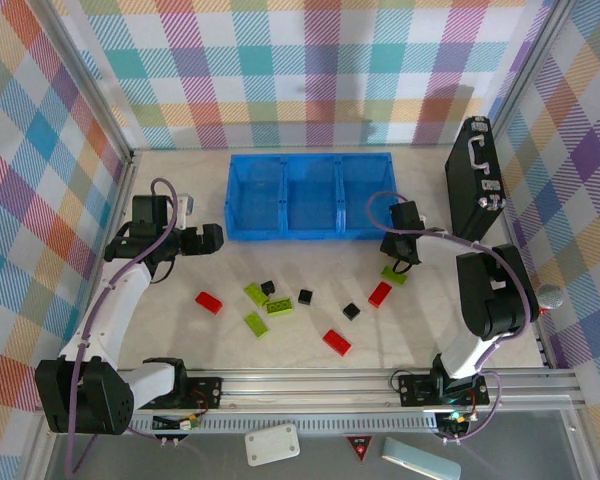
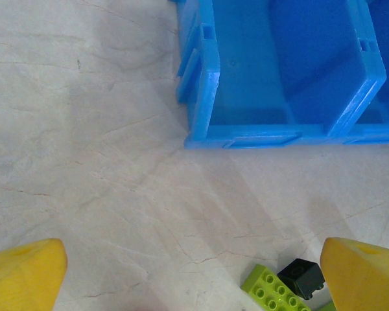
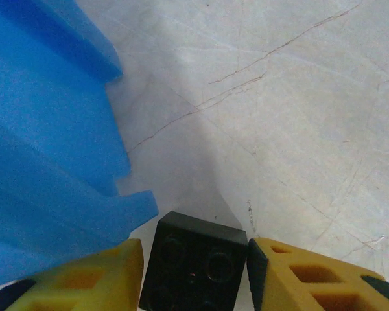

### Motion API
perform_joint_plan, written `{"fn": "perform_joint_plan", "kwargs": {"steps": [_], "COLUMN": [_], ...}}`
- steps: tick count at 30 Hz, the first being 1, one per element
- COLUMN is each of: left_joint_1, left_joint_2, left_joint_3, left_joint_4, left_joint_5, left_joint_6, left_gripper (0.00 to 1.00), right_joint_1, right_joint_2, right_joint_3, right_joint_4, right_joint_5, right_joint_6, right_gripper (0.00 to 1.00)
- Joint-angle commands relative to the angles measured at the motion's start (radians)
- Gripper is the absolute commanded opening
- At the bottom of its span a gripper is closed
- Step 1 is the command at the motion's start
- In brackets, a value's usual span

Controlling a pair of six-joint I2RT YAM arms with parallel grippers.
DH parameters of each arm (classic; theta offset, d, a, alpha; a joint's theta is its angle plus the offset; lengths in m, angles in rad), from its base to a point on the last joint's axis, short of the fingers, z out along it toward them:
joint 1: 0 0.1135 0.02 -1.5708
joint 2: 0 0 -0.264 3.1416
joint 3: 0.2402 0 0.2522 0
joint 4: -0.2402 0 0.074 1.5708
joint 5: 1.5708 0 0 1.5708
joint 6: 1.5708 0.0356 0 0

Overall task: Sort the legos into containers by color
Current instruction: Pick up the lego from the middle-right of the table.

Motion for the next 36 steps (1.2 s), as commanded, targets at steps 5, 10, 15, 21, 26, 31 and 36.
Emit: {"fn": "perform_joint_plan", "kwargs": {"steps": [5,10,15,21,26,31,36], "left_joint_1": [0.013,0.013,0.013,0.013,0.015,0.015,0.015], "left_joint_2": [-0.024,-0.026,-0.032,-0.034,-0.037,-0.040,-0.043], "left_joint_3": [-0.007,-0.008,-0.008,-0.008,-0.008,-0.008,-0.007], "left_joint_4": [-0.023,-0.023,-0.022,-0.019,-0.017,-0.016,-0.014], "left_joint_5": [-0.011,-0.014,-0.016,-0.015,-0.013,-0.013,-0.007], "left_joint_6": [0.014,0.014,0.015,0.014,0.014,0.013,0.011], "left_gripper": [1.00,1.00,1.00,1.00,1.00,1.00,1.00], "right_joint_1": [0.005,0.005,0.005,0.004,0.005,0.035,0.113], "right_joint_2": [0.007,-0.009,-0.060,-0.148,-0.223,-0.269,-0.254], "right_joint_3": [0.024,0.015,0.008,-0.002,0.004,0.035,0.116], "right_joint_4": [-0.025,-0.029,-0.059,-0.123,-0.197,-0.267,-0.305], "right_joint_5": [-0.002,0.002,0.012,0.006,-0.015,-0.036,-0.036], "right_joint_6": [0.016,0.014,-0.004,-0.040,-0.069,-0.066,-0.053], "right_gripper": [0.43,0.41,0.42,0.41,0.40,0.39,0.38]}}
